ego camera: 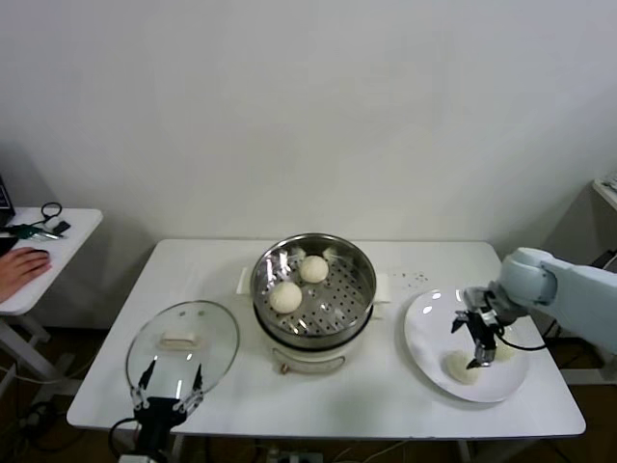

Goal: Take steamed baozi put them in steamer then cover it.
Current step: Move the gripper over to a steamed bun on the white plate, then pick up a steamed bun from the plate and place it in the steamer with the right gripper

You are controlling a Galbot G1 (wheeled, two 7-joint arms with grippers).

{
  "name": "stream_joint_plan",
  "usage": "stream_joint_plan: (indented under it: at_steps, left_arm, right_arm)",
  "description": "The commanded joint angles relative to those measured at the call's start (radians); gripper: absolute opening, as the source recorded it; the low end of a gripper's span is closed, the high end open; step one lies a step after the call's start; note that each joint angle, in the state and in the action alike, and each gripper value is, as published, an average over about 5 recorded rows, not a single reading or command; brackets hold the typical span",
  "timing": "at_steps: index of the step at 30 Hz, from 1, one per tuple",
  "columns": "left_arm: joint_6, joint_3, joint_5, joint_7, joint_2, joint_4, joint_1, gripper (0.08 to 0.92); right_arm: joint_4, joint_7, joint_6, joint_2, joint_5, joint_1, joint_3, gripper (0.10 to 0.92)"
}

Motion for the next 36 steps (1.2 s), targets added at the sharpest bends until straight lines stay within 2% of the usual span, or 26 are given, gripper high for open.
stream_joint_plan:
  at_steps: [1,13,30,32,36]
  left_arm:
    - [0.003,0.003,0.0,0.0,-0.002,0.003,-0.003,0.823]
    - [0.006,0.006,0.002,0.001,-0.005,0.012,-0.013,0.823]
    - [0.006,0.006,0.0,0.001,0.0,0.017,-0.02,0.823]
    - [0.007,0.006,-0.001,0.0,0.0,0.015,-0.019,0.823]
    - [0.014,0.009,-0.005,-0.009,0.003,0.011,-0.016,0.823]
  right_arm:
    - [-0.052,0.0,0.005,0.0,-0.074,-0.165,0.116,0.823]
    - [-0.091,0.0,0.009,0.059,-0.068,-0.153,0.109,0.815]
    - [-0.084,-0.017,0.041,0.053,-0.046,-0.053,0.053,0.686]
    - [-0.078,-0.027,0.085,0.059,-0.05,0.004,0.023,0.682]
    - [-0.069,-0.093,0.312,0.107,-0.144,0.203,-0.087,0.676]
